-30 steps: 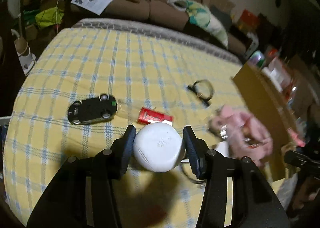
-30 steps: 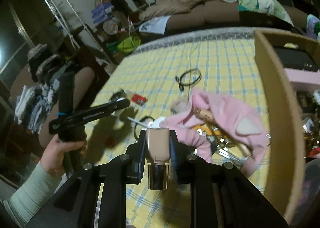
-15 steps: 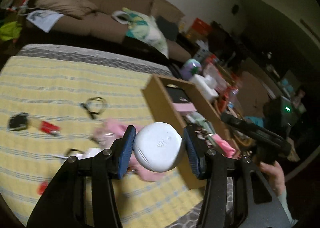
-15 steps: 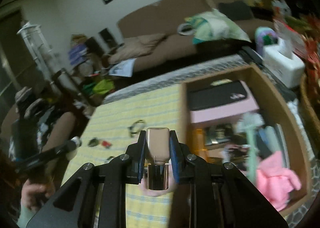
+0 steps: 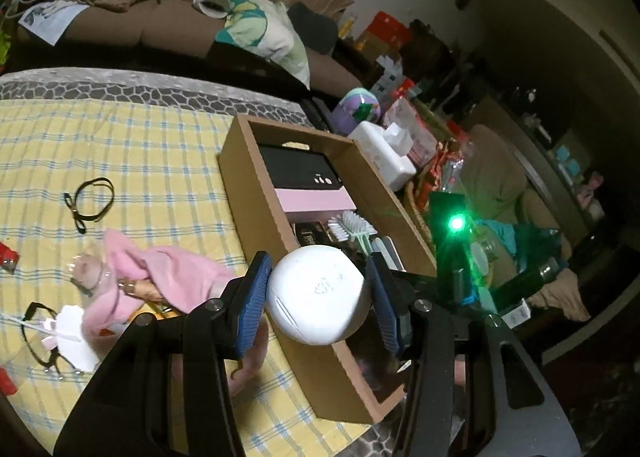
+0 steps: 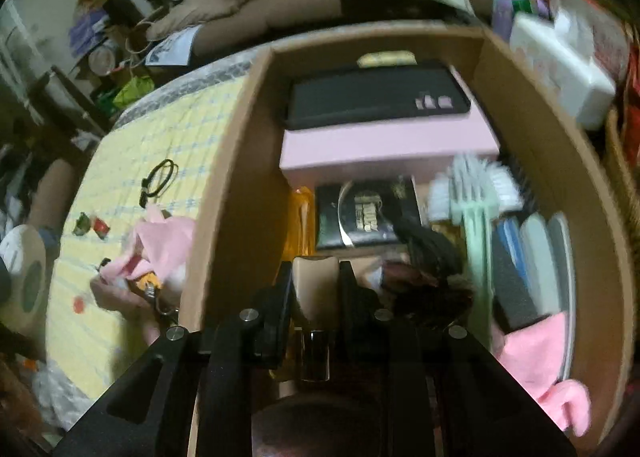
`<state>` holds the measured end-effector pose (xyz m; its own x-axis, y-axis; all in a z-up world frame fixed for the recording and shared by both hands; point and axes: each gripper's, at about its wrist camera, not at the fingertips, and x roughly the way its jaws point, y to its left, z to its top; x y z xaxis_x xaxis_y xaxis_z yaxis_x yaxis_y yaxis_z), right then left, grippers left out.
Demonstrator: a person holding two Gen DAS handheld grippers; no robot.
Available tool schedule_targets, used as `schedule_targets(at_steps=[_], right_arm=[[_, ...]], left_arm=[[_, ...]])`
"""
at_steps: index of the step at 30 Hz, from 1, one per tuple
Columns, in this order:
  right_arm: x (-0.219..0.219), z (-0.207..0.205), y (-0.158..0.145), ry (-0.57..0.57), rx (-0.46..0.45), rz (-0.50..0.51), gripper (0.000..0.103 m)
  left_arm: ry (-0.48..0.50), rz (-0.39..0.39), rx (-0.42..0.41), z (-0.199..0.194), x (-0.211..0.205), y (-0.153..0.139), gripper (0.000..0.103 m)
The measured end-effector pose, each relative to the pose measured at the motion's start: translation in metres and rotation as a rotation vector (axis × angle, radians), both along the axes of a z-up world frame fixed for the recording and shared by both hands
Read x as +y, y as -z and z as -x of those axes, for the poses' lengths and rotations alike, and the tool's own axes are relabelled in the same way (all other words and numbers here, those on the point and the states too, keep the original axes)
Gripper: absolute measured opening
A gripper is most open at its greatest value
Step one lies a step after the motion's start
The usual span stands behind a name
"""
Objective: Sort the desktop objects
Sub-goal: 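Carry the bottle and sponge into the box and open both grippers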
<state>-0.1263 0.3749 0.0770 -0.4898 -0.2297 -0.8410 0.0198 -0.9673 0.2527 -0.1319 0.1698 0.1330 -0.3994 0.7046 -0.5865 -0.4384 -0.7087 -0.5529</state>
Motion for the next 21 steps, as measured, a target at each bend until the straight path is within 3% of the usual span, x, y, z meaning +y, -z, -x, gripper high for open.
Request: schedule_targets(at_steps=[2,3,4,9,13,16,21], right_arm=[[0.003,-0.001,-0.003,0.012,0.008,-0.007,0.027],[0.006,-0.003,-0.004,0.026,0.011,-0.017,0.04],[0.009,-0.005,-0.006,0.032,0.016,-0.009,0.045],[0.036,-0.036,-0.038,0.115,0.093,0.142,0.048],[0.056,-0.069,-0.076,0.189,0.2,0.163,0.075],[0.062,-0.074,-0.091,0.213,0.237,0.137,0.076],[0.086,-0.064,-0.069,0.254,0.171,0.137,0.076]], left_arm=[[0.008,0.014,-0.005,-0.001,0.009,0.004,0.046],[0.012,0.021,-0.011,0.0,0.015,0.006,0.046],[0.015,0.024,-0.015,0.001,0.019,0.006,0.046],[0.03,0.052,-0.02,0.006,0.044,0.006,0.046],[0.05,0.075,-0.04,0.015,0.072,0.008,0.046],[0.056,0.146,-0.019,0.023,0.096,0.01,0.046],[0.09,0.312,0.054,0.034,0.143,0.022,0.046]])
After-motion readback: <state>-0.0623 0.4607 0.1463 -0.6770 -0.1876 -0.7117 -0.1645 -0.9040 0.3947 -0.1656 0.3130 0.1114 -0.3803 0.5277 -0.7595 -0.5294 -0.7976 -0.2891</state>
